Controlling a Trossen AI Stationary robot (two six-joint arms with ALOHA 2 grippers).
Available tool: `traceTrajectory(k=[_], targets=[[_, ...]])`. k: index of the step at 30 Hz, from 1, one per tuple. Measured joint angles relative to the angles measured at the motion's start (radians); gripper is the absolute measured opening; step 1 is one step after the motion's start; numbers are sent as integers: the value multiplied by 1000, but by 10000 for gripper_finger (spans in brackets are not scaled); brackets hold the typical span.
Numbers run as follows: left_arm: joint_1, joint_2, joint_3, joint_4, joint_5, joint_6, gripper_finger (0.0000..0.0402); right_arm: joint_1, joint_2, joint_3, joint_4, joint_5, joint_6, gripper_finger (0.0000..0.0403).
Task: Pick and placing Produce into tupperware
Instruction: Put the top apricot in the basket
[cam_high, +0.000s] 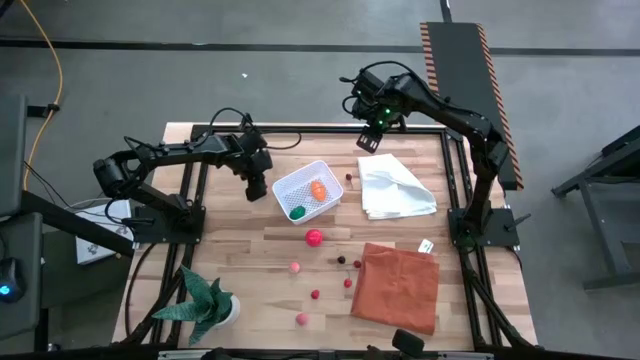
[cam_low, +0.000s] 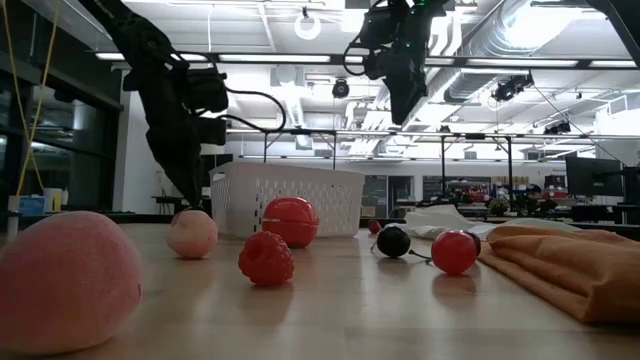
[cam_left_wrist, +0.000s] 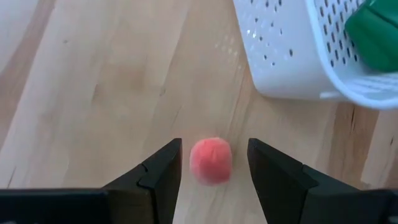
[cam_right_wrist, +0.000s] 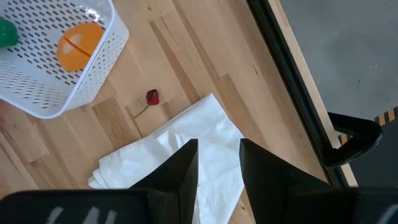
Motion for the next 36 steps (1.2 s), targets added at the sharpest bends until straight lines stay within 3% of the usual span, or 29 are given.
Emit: traceTrajectory(k=[36], targets=[[0, 93, 1, -24, -16, 27, 172, 0, 0, 0, 12, 0, -1, 108]])
